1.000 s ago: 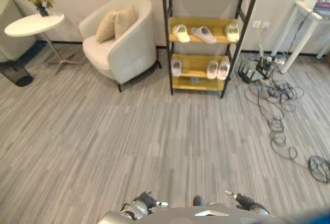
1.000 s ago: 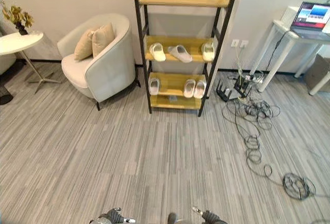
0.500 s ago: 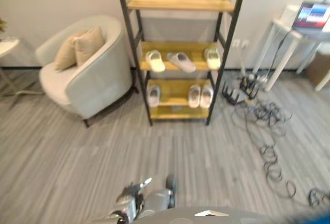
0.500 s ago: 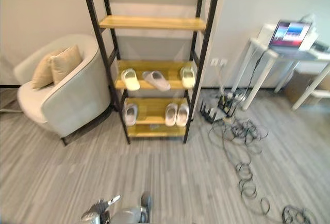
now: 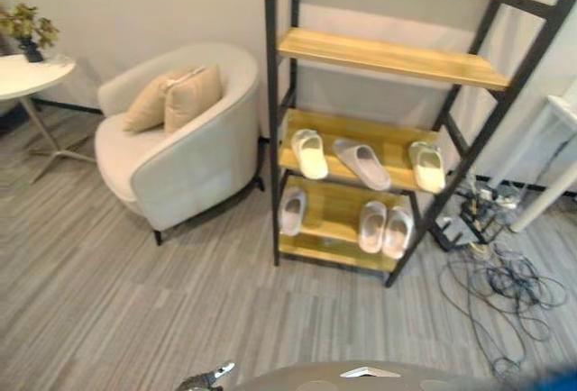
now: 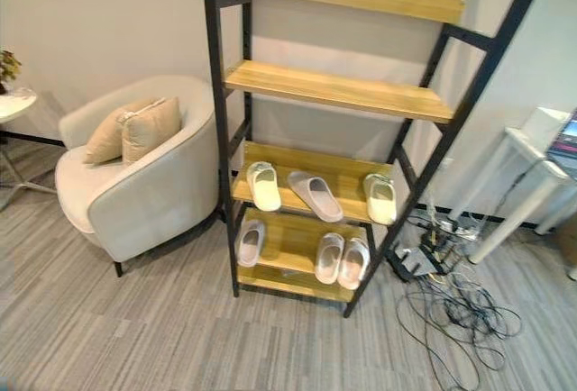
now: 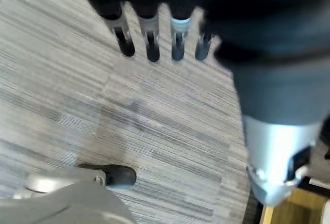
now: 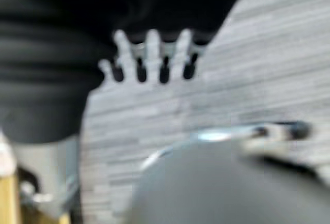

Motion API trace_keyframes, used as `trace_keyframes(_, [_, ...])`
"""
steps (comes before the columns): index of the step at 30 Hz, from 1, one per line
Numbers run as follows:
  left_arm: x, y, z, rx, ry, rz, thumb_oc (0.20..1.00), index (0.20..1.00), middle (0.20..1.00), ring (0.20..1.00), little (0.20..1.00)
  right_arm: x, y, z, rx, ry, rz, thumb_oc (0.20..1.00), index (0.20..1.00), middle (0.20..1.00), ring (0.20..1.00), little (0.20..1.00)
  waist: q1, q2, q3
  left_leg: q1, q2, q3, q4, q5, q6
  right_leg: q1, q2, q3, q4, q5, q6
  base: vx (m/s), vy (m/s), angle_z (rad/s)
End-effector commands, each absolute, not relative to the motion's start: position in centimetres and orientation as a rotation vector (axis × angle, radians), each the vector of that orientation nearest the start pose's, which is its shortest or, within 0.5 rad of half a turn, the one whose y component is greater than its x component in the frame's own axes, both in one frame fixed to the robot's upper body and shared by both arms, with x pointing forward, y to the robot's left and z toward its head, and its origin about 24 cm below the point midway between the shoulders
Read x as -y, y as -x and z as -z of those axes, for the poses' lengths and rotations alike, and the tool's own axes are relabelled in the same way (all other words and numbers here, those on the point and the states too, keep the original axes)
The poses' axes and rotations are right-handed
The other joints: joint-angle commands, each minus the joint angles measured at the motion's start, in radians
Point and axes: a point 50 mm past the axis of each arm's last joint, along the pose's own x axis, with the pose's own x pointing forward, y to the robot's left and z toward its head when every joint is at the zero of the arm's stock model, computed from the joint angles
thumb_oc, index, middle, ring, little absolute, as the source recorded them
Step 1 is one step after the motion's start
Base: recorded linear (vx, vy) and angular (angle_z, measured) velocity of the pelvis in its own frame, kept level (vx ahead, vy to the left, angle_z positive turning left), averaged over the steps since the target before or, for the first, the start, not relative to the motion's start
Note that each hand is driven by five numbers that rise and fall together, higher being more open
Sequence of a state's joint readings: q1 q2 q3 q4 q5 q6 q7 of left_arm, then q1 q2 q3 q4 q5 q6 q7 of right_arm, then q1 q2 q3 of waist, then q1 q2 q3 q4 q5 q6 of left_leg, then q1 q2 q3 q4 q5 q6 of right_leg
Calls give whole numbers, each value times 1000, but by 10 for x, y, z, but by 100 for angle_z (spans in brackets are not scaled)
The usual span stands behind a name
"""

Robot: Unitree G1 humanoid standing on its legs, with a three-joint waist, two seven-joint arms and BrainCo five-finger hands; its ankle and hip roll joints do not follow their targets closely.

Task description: Arrange the slippers neatly on the shoe rack.

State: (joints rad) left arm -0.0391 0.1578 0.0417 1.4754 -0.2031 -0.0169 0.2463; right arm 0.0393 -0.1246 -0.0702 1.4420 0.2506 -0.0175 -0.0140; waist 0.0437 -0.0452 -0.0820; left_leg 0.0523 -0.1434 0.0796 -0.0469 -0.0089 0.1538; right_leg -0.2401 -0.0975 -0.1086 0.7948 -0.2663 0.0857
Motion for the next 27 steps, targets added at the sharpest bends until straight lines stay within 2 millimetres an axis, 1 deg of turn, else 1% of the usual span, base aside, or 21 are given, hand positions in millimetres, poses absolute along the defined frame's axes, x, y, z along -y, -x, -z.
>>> trace_keyframes(1, [-208, -45, 175, -1430, -111, -447, 1000, 1000, 1000, 1000, 1000, 157, -15, 183, -1497, -240, 287, 1000, 1000, 1000, 1000, 1000, -10, 4, 14, -10, 113, -3, 74, -32, -109, 141, 13, -22, -437, 201, 3, 152, -52, 59])
trace_keyframes(2, [-206, -46, 175, -1427, -125, -422, 1000, 1000, 1000, 1000, 1000, 157, -16, 183, -1493, -241, 285, 1000, 1000, 1000, 1000, 1000, -17, 1, 18, 1, 107, -15, 81, -47, -109, 120, 12, 14, -515, 224, 1, 369, -147, 54])
trace_keyframes(3, [-200, -52, 175, -1418, -167, -370, 1000, 1000, 1000, 1000, 1000, 156, -19, 183, -1482, -246, 279, 1000, 1000, 1000, 1000, 1000, -32, -11, 34, 31, 93, -40, 106, -86, -112, 78, 5, 82, -641, 304, 25, 302, -121, 42])
trace_keyframes(5, [-200, -53, 175, -1413, -171, -365, 1000, 1000, 1000, 1000, 1000, 155, -19, 183, -1483, -242, 265, 1000, 1000, 1000, 1000, 1000, -33, -15, 38, 42, 92, -45, 112, -94, -111, 70, -1, 74, -652, 323, 28, 171, -92, 22])
trace_keyframes(7, [-196, -58, 175, -1387, -159, -349, 1000, 1000, 1000, 1000, 1000, 156, -16, 183, -1494, -227, 258, 1000, 1000, 1000, 1000, 1000, -37, -22, 32, 56, 90, -67, 122, -115, -117, 116, -3, 76, -678, 323, 17, 186, -152, 34])
trace_keyframes(10, [-194, -59, 175, -1377, -157, -336, 1000, 1000, 1000, 1000, 1000, 157, -13, 183, -1501, -225, 264, 1000, 1000, 1000, 1000, 1000, -37, -25, 25, 66, 93, -74, 123, -123, -122, 139, 5, 83, -690, 316, 5, 146, -140, 32])
trace_keyframes(11, [-191, -60, 176, -1363, -163, -311, 1000, 1000, 1000, 1000, 1000, 160, -10, 183, -1512, -226, 286, 1000, 1000, 1000, 1000, 1000, -34, -25, 11, 81, 105, -78, 123, -133, -136, 175, 17, 75, -708, 305, -17, 101, -121, 26])
trace_keyframes(12, [-191, -60, 176, -1363, -163, -311, 1000, 1000, 1000, 1000, 1000, 160, -10, 183, -1512, -226, 286, 1000, 1000, 1000, 1000, 1000, -34, -25, 12, 81, 105, -78, 123, -133, -136, 176, 17, 75, -708, 306, -17, 162, -251, 20])
trace_keyframes(13, [-188, -60, 176, -1351, -174, -294, 1000, 1000, 1000, 1000, 1000, 161, -4, 183, -1534, -216, 292, 1000, 1000, 1000, 1000, 1000, -34, -22, 3, 85, 118, -82, 127, -136, -154, 197, 33, 64, -717, 294, -39, 90, -199, 18])
trace_keyframes(15, [-188, -61, 176, -1346, -174, -294, 1000, 1000, 1000, 1000, 1000, 162, -2, 183, -1540, -211, 294, 1000, 1000, 1000, 1000, 1000, -35, -21, 0, 86, 125, -87, 130, -134, -163, 205, 41, 63, -719, 290, -47, 82, -207, 7])
trace_keyframes(16, [-189, -63, 175, -1331, -179, -296, 1000, 1000, 1000, 1000, 1000, 165, -1, 183, -1537, -207, 310, 1000, 1000, 1000, 1000, 1000, -37, -23, -6, 88, 142, -86, 134, -137, -184, 216, 61, 62, -719, 276, -65, 61, -225, -4])
trace_keyframes(18, [-190, -66, 175, -1311, -181, -303, 1000, 1000, 1000, 1000, 1000, 164, -4, 183, -1523, -215, 303, 1000, 1000, 1000, 1000, 1000, -36, -26, -8, 87, 160, -87, 148, -142, -203, 221, 77, 61, -713, 262, -83, 48, -212, -4])
trace_keyframes(19, [-190, -66, 175, -1311, -181, -303, 1000, 1000, 1000, 1000, 1000, 164, -4, 183, -1523, -215, 303, 1000, 1000, 1000, 1000, 1000, -36, -26, -8, 87, 160, -87, 149, -143, -203, 221, 77, 61, -713, 262, -83, 31, -208, -5])
trace_keyframes(20, [-191, -67, 174, -1303, -181, -314, 1000, 1000, 1000, 1000, 1000, 162, -9, 183, -1509, -209, 275, 1000, 1000, 1000, 1000, 1000, -33, -34, -10, 65, 176, -82, 205, -147, -231, 231, 87, 60, -714, 256, -99, 21, -148, -5])
trace_keyframes(21, [-191, -67, 174, -1303, -181, -314, 1000, 1000, 1000, 1000, 1000, 162, -9, 183, -1509, -209, 275, 1000, 1000, 1000, 1000, 1000, -33, -34, -10, 65, 176, -82, 205, -147, -231, 231, 87, 60, -714, 256, -99, 29, -211, 4])
trace_keyframes(22, [-191, -68, 174, -1297, -185, -308, 1000, 1000, 1000, 1000, 1000, 161, -12, 183, -1503, -200, 256, 1000, 1000, 1000, 1000, 1000, -32, -41, -9, 39, 184, -79, 263, -148, -246, 238, 86, 57, -716, 256, -105, -2, -189, 6])
trace_keyframes(23, [-190, -77, 173, -1270, -213, -282, 1000, 1000, 1000, 1000, 1000, 163, -10, 183, -1520, -169, 247, 1000, 1000, 1000, 1000, 1000, -30, -56, 4, -43, 214, -75, 417, -99, -281, 254, 85, 50, -721, 257, -116, -23, -227, 10])
trace_keyframes(24, [-188, -82, 172, -1255, -221, -272, 1000, 1000, 1000, 1000, 1000, 167, -9, 183, -1524, -165, 265, 1000, 1000, 1000, 1000, 1000, -30, -64, 14, -93, 223, -78, 509, -67, -283, 258, 82, 49, -722, 259, -118, -34, -163, 21])
trace_keyframes(25, [-188, -82, 172, -1255, -221, -272, 1000, 1000, 1000, 1000, 1000, 167, -9, 183, -1524, -165, 265, 1000, 1000, 1000, 1000, 1000, -32, -63, 13, -98, 225, -80, 515, -69, -283, 256, 83, 47, -721, 259, -118, -32, -92, 34])
trace_keyframes(26, [-190, -89, 170, -1222, -211, -283, 1000, 1000, 1000, 1000, 1000, 176, -9, 182, -1511, -172, 308, 1000, 1000, 1000, 1000, 1000, -26, -70, 26, -145, 231, -74, 561, -65, -253, 254, 82, 52, -715, 252, -120, 2, -52, 32])
trace_keyframes(27, [-190, -89, 170, -1217, -199, -290, 1000, 1000, 1000, 1000, 1000, 178, -9, 182, -1509, -172, 316, 1000, 1000, 1000, 1000, 1000, -25, -68, 24, -151, 234, -69, 519, -72, -246, 254, 84, 53, -715, 247, -118, 29, -41, 21])
